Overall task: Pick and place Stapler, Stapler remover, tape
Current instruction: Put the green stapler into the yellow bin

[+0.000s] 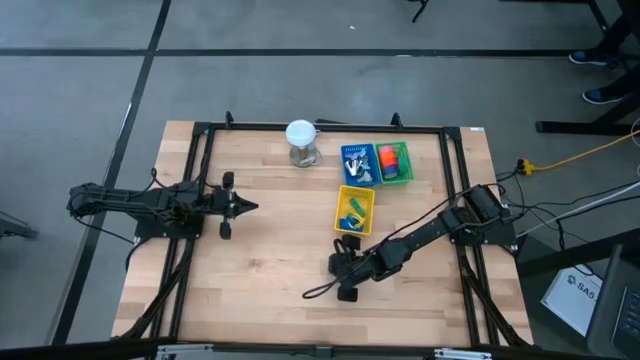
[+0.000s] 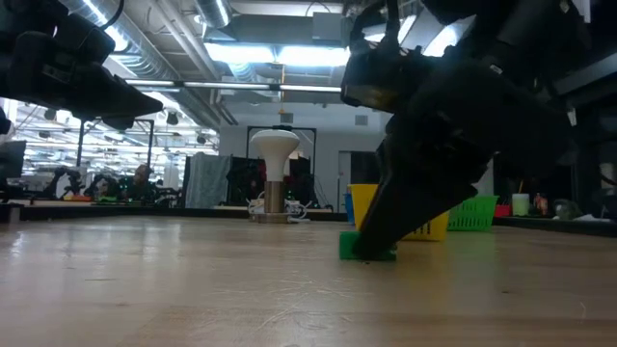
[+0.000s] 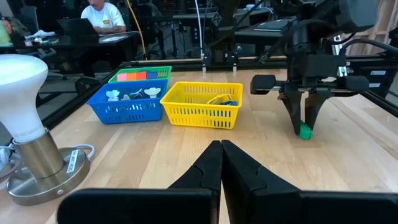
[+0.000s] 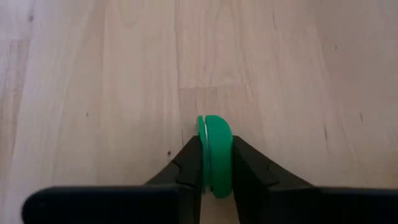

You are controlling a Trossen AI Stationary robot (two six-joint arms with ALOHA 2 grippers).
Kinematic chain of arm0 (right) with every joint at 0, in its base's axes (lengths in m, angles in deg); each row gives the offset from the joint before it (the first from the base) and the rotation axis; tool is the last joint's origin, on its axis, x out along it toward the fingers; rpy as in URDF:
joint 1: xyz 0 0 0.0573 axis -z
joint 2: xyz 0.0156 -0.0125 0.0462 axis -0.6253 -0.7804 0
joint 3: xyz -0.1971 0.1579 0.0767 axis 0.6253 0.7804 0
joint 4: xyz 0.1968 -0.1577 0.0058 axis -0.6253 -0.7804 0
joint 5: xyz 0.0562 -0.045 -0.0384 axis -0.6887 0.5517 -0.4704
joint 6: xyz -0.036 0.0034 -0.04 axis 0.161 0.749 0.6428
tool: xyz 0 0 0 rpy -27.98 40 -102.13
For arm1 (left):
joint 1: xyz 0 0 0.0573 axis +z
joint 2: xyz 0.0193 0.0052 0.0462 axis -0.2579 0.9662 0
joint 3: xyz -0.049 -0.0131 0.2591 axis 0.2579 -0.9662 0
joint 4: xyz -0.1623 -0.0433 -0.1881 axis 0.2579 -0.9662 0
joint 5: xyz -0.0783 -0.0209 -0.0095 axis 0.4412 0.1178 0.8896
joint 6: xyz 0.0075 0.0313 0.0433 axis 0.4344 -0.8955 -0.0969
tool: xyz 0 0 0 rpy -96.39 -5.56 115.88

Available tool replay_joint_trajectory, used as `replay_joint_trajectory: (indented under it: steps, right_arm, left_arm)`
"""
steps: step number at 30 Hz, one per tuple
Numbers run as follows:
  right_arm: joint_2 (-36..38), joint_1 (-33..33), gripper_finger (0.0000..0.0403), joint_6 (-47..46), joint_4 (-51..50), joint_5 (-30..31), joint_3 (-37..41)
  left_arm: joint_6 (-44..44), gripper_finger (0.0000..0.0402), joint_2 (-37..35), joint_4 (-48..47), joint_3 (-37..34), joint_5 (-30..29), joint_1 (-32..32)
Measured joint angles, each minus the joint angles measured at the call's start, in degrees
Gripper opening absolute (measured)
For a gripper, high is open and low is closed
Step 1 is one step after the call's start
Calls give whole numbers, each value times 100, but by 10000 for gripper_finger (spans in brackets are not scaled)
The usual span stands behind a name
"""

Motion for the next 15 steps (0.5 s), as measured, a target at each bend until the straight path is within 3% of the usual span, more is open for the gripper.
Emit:
replay_joint_trajectory:
  steps: [9,15]
  right_arm:
    - [374,147,78,566,361,-146,20]
    - [1090,313,64,710,365,-144,269]
  left_arm:
    - [0,1,2,1,0,-1,1]
    - [0,1,2,-1,0,0,1]
